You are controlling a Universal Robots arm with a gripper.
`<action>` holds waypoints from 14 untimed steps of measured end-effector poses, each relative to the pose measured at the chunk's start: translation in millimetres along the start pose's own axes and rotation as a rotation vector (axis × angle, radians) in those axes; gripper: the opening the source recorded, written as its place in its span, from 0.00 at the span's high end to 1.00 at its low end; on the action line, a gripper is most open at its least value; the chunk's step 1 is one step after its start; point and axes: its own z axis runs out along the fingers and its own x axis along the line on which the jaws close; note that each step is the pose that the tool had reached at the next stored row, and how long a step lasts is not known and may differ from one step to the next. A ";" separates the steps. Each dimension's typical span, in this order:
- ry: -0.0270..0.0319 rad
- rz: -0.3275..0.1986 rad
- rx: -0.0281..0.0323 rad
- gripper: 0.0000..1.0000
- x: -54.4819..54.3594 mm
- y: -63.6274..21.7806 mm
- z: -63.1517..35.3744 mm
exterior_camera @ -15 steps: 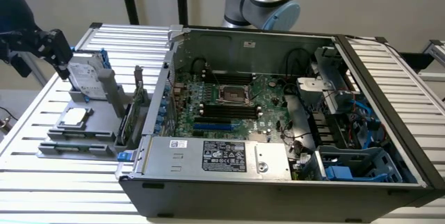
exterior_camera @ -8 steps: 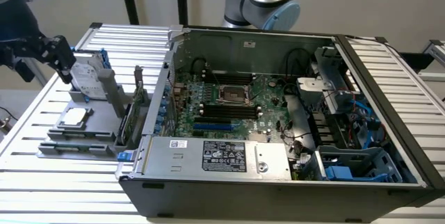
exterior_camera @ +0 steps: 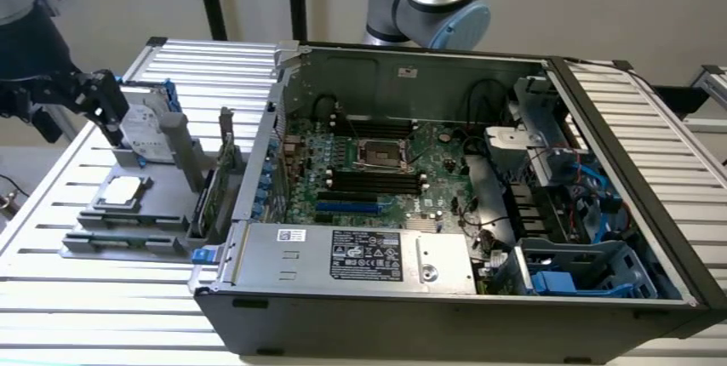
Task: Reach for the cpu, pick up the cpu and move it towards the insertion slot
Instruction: 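Pick up the cpu and move it towards the insertion slot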
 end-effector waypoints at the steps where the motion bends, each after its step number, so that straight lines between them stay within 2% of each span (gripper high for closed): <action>1: 0.0001 -0.001 0.0000 0.17 0.0 0.0 1.8; 14: 0.0005 -0.012 -0.0001 0.17 -0.1 -0.6 25.5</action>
